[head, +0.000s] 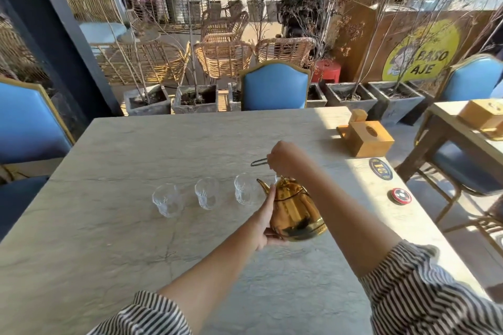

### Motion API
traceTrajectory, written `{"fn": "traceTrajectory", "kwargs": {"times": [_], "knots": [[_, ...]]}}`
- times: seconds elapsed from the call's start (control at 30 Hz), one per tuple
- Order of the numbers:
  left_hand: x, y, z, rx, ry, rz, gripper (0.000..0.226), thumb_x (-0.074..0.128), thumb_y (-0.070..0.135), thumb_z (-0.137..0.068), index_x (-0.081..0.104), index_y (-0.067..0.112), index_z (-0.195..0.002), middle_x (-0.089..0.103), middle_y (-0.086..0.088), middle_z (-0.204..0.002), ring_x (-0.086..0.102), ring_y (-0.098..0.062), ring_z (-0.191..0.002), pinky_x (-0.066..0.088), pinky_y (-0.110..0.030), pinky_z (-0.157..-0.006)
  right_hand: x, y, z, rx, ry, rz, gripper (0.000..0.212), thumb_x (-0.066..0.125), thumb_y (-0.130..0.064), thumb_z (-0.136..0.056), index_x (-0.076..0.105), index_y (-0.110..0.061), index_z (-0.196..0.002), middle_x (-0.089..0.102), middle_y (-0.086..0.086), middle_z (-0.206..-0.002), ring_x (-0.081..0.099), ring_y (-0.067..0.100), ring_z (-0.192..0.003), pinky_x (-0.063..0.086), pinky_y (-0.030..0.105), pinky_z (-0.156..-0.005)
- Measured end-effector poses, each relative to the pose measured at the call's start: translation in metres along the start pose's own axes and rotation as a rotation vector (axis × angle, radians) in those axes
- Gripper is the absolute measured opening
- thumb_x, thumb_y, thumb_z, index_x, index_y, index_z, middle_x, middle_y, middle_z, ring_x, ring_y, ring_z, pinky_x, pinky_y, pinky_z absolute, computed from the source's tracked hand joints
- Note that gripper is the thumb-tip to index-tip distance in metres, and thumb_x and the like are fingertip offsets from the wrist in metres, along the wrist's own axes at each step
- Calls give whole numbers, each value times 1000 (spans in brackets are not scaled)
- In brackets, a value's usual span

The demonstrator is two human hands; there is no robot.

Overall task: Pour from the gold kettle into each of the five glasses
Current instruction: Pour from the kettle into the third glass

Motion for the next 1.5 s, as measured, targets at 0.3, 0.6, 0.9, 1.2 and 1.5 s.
{"fn": "traceTrajectory", "kwargs": {"times": [0.3,0.6,0.9,1.2,1.5], "knots": [[1,9,3,-12,-70,30,97,47,89,-70,53,17,-134,58,-22,-132,63,-41,-116,57,-53,-92,-11,-22,-10,17,26,27,15,52,-8,-86,66,-2,-86,55,4,-59,51,16,-48,36,24,-41],[4,19,15,-11,-91,27,103,47,91,-66,51,18,-139,59,-23,-132,64,-43,-114,59,-51,-89,-27,-35,-7,15,31,66,19,54,-7,-86,57,-7,-68,56,5,-54,52,15,-41,36,22,-39],[16,30,28,-2,-145,36,103,45,93,-65,52,21,-139,60,-23,-131,65,-43,-112,63,-47,-77,-43,-43,-5,7,45,113,19,54,-6,-83,64,-4,-68,60,7,-54,56,18,-45,42,24,-43],[27,33,30,-8,-203,66,111,48,93,-61,52,13,-138,60,-26,-132,64,-44,-114,62,-50,-82,-56,-49,1,-6,-7,132,23,49,-5,-86,66,-4,-72,56,8,-54,51,18,-43,42,25,-43],[25,28,22,-6,-217,32,111,47,94,-61,54,14,-137,62,-25,-130,66,-41,-113,61,-49,-85,-50,-44,-1,1,-3,143,23,49,-6,-86,62,-4,-67,55,7,-54,50,17,-44,41,25,-43]]}}
Point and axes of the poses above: each hand's wrist, its own z-axis away from the middle knuckle, its own x-axis out of the palm, y = z × x, the point moved 10 cm from there along -z, towards the middle knuckle
